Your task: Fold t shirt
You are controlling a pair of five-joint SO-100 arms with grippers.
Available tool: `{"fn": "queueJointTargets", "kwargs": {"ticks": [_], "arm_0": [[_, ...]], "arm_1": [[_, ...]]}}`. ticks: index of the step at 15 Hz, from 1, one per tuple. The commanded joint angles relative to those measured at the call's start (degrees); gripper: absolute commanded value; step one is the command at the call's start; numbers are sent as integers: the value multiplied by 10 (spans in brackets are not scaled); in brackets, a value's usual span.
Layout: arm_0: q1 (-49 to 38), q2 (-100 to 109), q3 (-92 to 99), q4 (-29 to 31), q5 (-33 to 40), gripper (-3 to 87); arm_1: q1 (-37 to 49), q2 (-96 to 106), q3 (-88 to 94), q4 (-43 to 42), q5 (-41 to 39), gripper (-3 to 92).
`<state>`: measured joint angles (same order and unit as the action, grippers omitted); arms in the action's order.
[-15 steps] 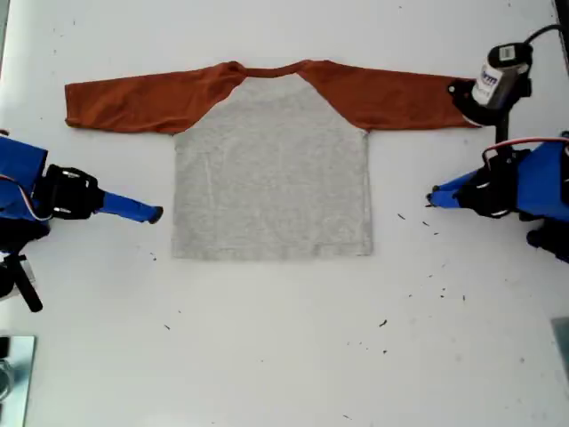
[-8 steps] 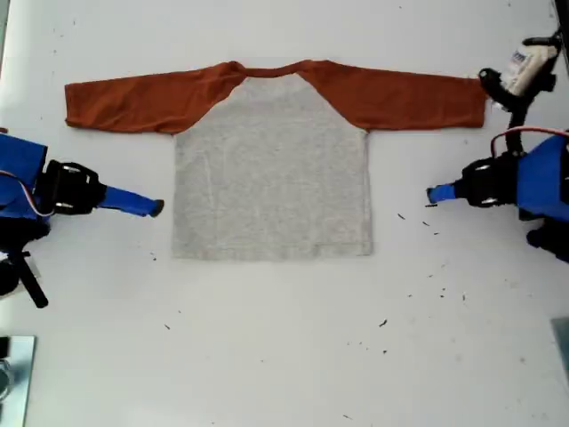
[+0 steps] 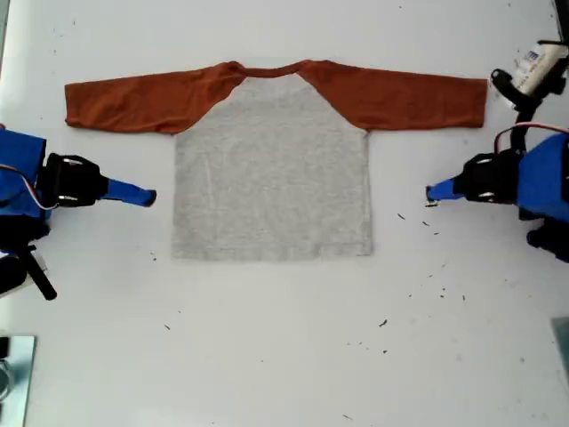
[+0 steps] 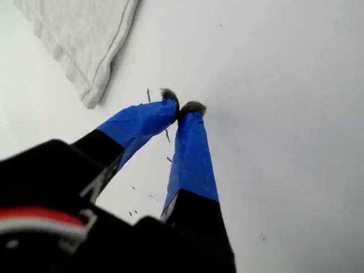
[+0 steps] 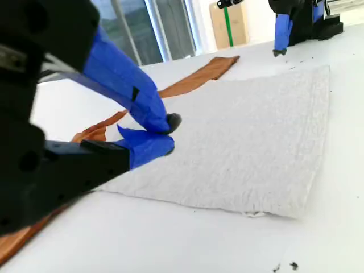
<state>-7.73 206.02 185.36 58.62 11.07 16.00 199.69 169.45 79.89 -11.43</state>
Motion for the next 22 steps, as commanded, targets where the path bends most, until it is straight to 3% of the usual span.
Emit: {"fn": "queueJointTargets", "kwargs": {"ticks": [1, 4, 7, 8, 9, 10, 12, 16, 18, 19, 20, 22], "arm_0": [[6, 4, 7, -3, 5, -3], [9, 4, 7, 0, 5, -3], [17, 4, 7, 0, 5, -3], [17, 4, 7, 0, 5, -3], [18, 4, 7, 0, 5, -3], [18, 4, 7, 0, 5, -3], [19, 4, 7, 0, 5, -3], [19, 4, 7, 0, 5, -3], [18, 4, 7, 0, 5, -3], [18, 4, 7, 0, 5, -3], [16, 4, 7, 0, 5, -3], [16, 4, 8, 0, 5, -3]], "arm_1": [[116, -86, -185, 76, -91, 34], [304, -375, -446, 133, -265, 34], [465, -522, -636, 166, -400, 35], [507, -570, -682, 178, -432, 98], [537, -617, -710, 183, -460, 244], [551, -652, -717, 169, -487, 309], [581, -674, -637, 76, -515, 329], [613, -732, -403, -190, -576, 311], [618, -777, -339, -276, -595, 290], [617, -789, -312, -315, -604, 239], [615, -799, -298, -337, -606, 53], [592, -787, -322, -315, -601, 33]]}}
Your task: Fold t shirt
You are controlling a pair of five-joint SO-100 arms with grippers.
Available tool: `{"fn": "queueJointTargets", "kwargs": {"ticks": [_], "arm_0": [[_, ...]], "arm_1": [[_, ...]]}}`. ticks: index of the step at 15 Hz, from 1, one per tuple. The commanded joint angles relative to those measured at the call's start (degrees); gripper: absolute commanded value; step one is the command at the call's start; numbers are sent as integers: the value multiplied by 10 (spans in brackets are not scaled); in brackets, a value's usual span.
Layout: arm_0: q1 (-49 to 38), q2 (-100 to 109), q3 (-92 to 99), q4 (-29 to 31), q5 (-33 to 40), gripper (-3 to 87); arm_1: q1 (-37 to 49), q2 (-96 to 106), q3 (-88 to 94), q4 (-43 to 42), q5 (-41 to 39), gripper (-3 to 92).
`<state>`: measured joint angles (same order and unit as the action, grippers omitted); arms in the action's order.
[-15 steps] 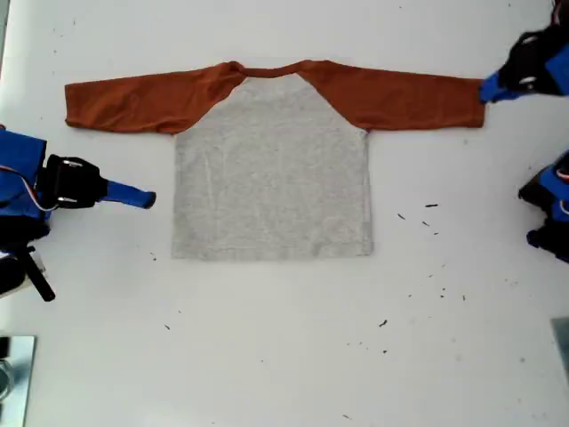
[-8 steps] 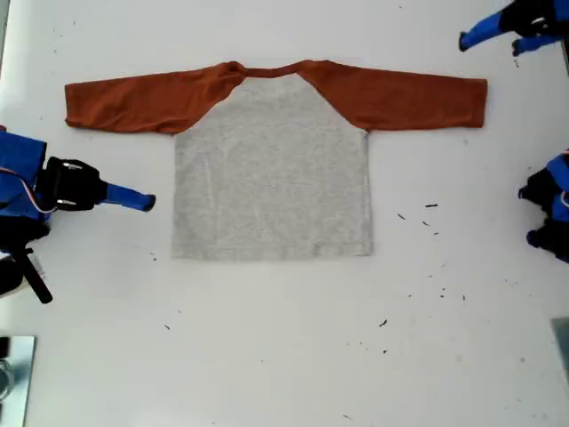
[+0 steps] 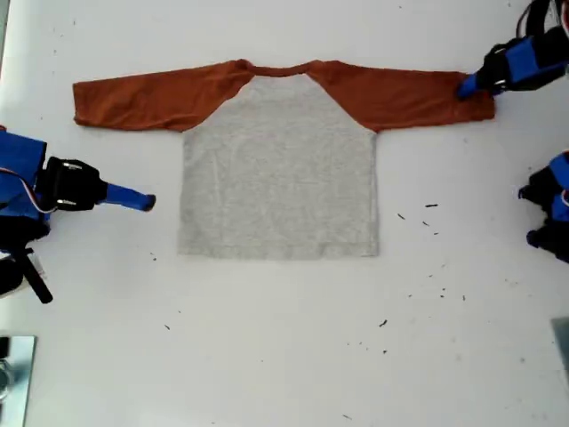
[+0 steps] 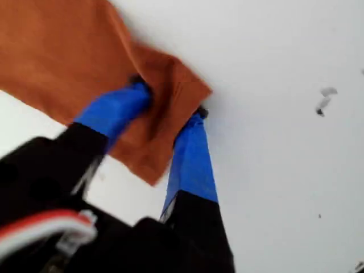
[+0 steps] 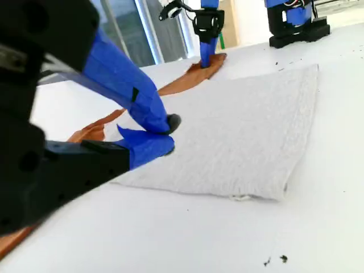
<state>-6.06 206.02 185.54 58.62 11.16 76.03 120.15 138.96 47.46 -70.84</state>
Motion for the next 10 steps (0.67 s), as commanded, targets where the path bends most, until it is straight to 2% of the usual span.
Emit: {"fn": "queueJointTargets", "kwargs": {"ticks": [1, 4, 6, 8, 10], "arm_0": [[-1, 4, 6, 0, 2, -3], [0, 4, 6, 0, 1, -3], [2, 4, 6, 0, 1, -3], [3, 4, 6, 0, 1, -3], [3, 4, 6, 0, 1, -3]], "arm_1": [[-29, 36, -47, 40, -2, 33], [-86, 150, -194, 163, 26, 33], [-139, 200, -235, 185, 60, 33], [-250, 172, -285, 184, 114, 33], [-410, 95, -381, 149, 183, 33]]}}
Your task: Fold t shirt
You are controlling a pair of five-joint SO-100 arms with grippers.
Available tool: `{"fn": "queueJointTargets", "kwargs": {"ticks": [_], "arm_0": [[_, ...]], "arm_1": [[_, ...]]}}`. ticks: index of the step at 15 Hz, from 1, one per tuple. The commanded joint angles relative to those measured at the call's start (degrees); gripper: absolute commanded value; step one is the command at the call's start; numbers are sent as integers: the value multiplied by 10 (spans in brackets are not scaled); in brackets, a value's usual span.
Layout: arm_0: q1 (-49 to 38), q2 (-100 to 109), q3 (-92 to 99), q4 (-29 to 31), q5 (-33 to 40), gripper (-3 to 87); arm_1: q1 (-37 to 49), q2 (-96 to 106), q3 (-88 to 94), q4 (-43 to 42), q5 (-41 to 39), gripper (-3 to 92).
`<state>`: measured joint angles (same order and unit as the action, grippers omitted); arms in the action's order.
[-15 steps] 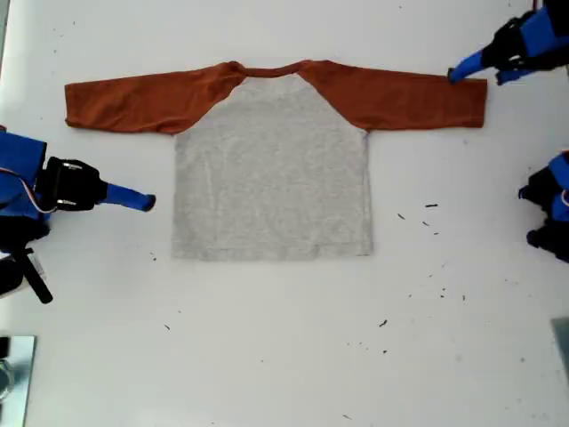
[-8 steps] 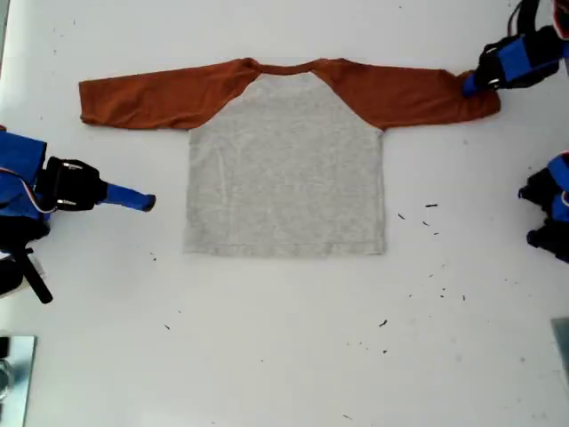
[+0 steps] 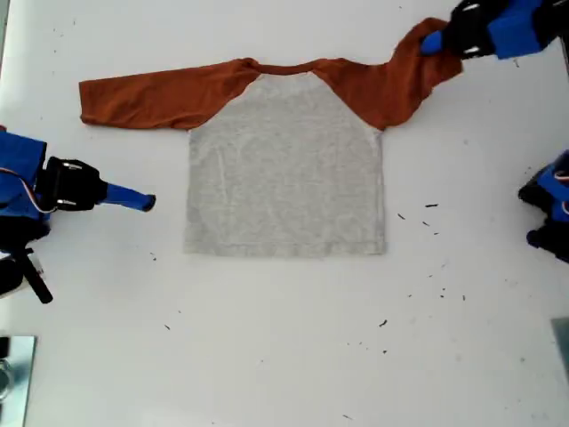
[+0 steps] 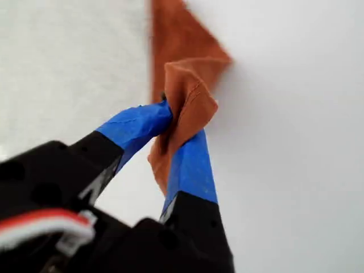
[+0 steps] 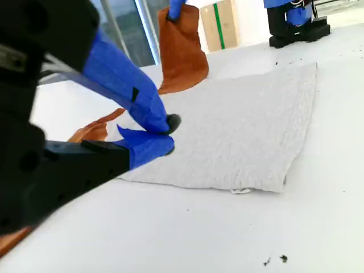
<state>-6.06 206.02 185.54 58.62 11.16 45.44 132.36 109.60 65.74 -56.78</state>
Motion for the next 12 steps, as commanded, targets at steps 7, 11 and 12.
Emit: {"fn": "queueJointTargets", "kwargs": {"ticks": [7, 11, 12], "arm_0": [[0, 4, 6, 0, -2, -3], [-4, 4, 6, 0, 3, 11], [-6, 4, 6, 0, 3, 43]], "arm_1": [[-319, -206, -326, -29, 123, 171], [-181, 145, 178, -41, 193, 39], [-169, 219, 285, -41, 205, 38]]}}
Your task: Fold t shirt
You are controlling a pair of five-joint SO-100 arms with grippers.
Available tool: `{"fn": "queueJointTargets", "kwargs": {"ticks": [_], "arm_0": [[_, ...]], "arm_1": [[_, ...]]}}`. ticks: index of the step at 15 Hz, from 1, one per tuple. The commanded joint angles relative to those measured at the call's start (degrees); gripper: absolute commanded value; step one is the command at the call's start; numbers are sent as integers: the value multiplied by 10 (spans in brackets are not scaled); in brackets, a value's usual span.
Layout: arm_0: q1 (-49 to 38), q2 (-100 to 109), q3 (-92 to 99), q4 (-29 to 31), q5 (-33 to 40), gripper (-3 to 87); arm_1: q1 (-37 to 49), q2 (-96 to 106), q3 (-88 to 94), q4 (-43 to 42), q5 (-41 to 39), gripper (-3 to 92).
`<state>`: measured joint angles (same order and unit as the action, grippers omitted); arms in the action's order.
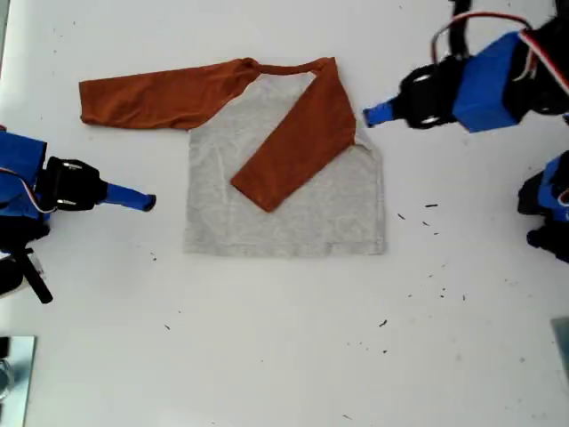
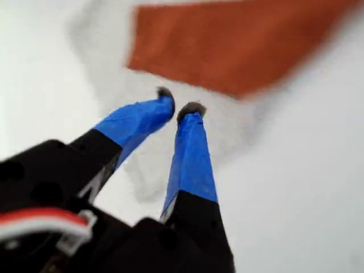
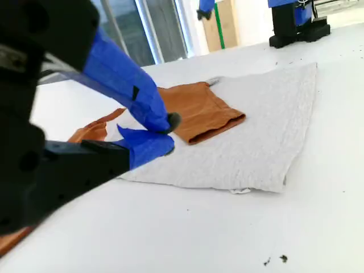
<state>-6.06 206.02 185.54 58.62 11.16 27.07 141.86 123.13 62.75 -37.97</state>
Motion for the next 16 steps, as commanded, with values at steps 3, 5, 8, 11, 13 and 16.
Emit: {"fn": "queueJointTargets", "kwargs": {"ticks": [3, 5, 8, 11, 13, 16], "arm_0": [[-6, 4, 4, -26, -50, -3], [9, -25, -25, -59, -134, -3], [17, -439, -386, 62, -200, -3], [25, -727, -699, 273, -280, -2], [0, -734, -673, 275, -284, -2], [-116, -696, -653, 289, -218, 310]], "arm_1": [[14, 222, 360, -7, 53, 37], [13, 196, 411, -33, 52, 37], [26, 177, 430, -75, 23, 36], [33, 179, 435, -79, 22, 36], [29, 180, 438, -82, 25, 36], [22, 198, 446, -80, 27, 36]]}}
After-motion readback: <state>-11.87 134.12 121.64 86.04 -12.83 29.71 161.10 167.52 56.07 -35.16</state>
